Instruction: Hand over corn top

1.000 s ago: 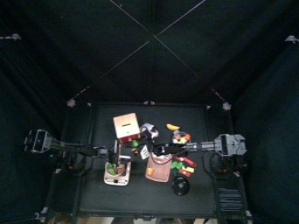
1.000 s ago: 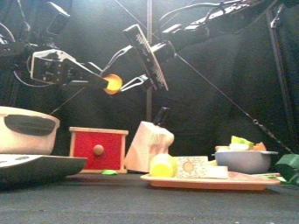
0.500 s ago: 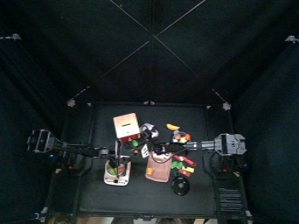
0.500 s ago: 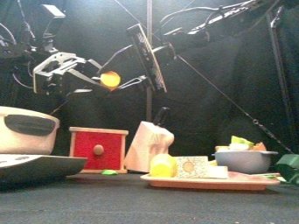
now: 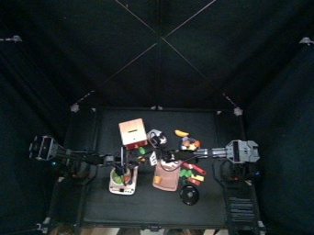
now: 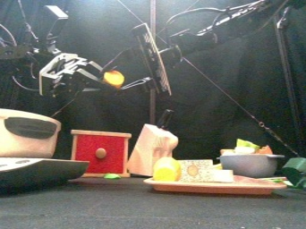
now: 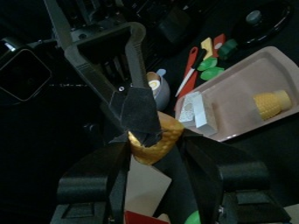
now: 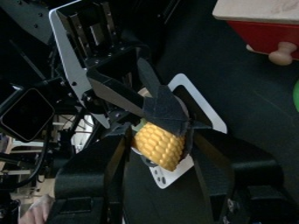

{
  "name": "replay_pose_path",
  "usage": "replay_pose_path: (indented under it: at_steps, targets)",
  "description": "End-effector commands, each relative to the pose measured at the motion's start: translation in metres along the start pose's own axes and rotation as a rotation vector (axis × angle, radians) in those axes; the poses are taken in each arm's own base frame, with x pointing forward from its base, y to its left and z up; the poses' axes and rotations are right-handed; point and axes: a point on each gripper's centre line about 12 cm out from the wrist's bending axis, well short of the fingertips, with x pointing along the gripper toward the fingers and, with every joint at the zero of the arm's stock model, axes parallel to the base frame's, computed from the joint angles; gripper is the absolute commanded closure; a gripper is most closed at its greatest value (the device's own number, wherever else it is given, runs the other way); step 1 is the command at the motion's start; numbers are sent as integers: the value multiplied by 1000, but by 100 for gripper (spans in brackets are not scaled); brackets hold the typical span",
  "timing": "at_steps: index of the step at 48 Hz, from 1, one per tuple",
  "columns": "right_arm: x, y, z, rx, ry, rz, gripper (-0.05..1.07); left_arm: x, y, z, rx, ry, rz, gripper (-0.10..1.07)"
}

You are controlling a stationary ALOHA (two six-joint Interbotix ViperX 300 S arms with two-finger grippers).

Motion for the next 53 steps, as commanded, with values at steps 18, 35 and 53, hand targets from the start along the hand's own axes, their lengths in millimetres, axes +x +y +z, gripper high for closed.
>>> replay_pose_path:
  at_steps: [18, 35, 53]
  targets:
    - [-14, 15, 18, -32, -45, 37, 14, -2, 0, -1, -15, 2, 11, 24]
    - [-19, 30, 22, -106, -53, 110, 13, -3, -1, -1, -22, 7, 10, 24]
    - [-31, 27, 23, -127, -58, 96, 13, -4, 0, -3, -41, 19, 17, 24]
